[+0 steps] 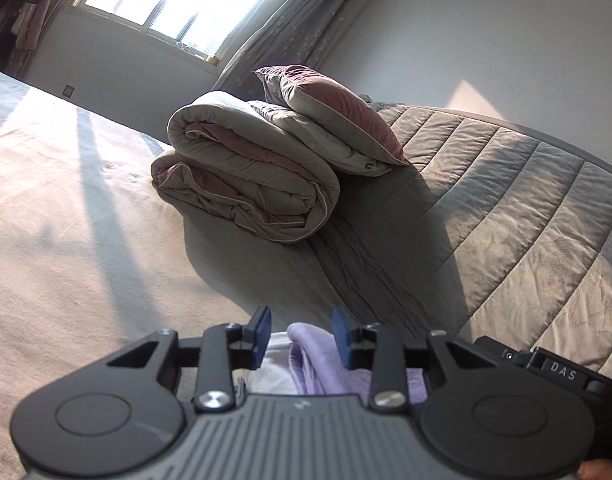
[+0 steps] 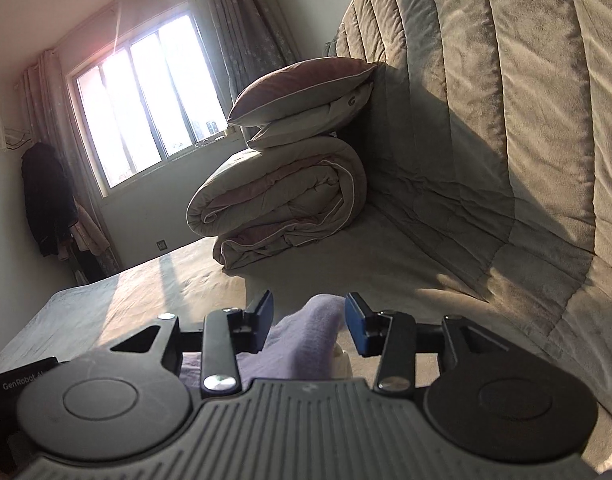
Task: Fold clothes
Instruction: 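Carry the lifted cloth with both grippers toward the clothes stack, then lower the cloth onto the clothes stack and open both grippers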
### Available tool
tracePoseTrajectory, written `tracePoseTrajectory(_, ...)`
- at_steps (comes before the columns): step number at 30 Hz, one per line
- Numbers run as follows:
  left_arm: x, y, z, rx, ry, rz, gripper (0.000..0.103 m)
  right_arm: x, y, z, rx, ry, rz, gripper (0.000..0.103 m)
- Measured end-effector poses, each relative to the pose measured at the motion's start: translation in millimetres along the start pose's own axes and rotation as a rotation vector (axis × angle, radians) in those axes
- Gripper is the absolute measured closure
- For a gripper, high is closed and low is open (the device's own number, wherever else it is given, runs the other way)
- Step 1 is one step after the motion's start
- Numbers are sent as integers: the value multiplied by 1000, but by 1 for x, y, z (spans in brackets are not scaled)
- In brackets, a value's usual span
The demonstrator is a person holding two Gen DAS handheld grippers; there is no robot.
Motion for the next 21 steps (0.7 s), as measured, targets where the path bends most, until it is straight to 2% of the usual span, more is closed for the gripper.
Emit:
tracePoseTrajectory(3,11,0,8,23,17,-36,72,-10,-12,12,51,-42,9,59)
tracePoseTrajectory(5,22,-1,5,20,44,-74,81,-17,-17,12,63,-65,24,59)
tracePoseTrajectory(7,33,-1,0,13,77,-113,98,-21,-20,7,63,-94,30,64)
tracePoseTrajectory(8,37,-2,-4,11,98,-132,100,-22,-20,2,56,-111,32,66)
tracePoseTrajectory(11,40,-1,-19,-28,147,-133,100,-20,-18,-14,17,-163,34,73)
tracePoseTrajectory(14,36,3,-31,-74,194,-94,100,-9,-9,-27,-26,-192,-28,76)
tracePoseTrajectory(17,37,-3,-25,-78,203,-70,100,0,-7,-30,-35,-214,-86,77)
tracePoseTrajectory(21,43,-21,-12,-80,230,-44,97,-1,-25,-16,5,-169,-94,77)
Point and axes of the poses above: each gripper's, at about its wrist camera, not at the fingertips, and y roughly the way its jaws point, x to its right, z to its top, the point moved 10 cm from there along y, roughly the way its jaws point, and after that the axes turned 13 degrees about y, right-handed, at the moved point
